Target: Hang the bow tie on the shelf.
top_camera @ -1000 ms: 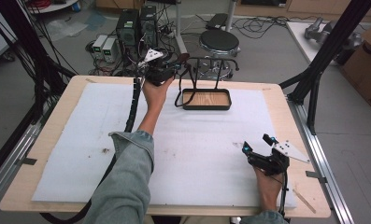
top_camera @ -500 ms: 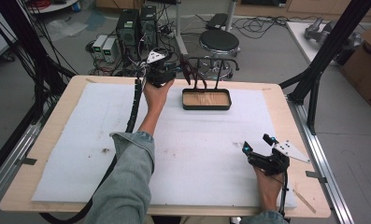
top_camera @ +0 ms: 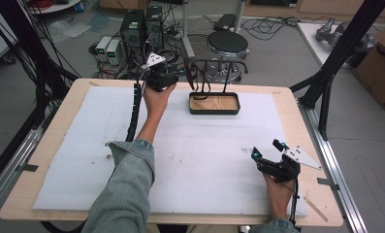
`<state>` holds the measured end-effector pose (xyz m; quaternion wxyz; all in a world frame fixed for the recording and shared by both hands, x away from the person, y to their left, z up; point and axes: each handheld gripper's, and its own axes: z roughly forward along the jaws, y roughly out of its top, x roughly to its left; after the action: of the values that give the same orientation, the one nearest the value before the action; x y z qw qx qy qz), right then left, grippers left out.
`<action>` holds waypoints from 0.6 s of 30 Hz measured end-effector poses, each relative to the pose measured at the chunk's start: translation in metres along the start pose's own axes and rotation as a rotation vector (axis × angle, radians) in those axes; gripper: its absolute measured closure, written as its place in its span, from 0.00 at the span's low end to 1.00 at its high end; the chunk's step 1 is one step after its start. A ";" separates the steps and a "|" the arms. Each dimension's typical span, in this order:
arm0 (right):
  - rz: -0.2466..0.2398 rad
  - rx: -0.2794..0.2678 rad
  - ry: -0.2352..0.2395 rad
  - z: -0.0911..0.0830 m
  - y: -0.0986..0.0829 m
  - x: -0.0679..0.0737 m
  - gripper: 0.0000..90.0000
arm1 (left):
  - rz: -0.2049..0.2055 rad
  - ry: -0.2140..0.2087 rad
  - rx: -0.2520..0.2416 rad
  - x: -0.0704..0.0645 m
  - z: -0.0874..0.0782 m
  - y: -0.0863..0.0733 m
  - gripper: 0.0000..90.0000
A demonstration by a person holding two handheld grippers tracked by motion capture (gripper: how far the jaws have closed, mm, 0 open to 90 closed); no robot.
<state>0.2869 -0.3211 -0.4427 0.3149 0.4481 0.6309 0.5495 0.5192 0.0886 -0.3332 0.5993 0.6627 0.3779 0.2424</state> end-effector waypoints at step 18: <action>-0.008 0.007 -0.011 0.000 0.000 0.002 0.11 | 0.084 -0.007 0.014 0.002 -0.065 0.001 0.46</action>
<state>0.2862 -0.3192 -0.4426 0.3190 0.4495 0.6328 0.5438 0.4708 0.1302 -0.3215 0.5852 0.6830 0.3494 0.2625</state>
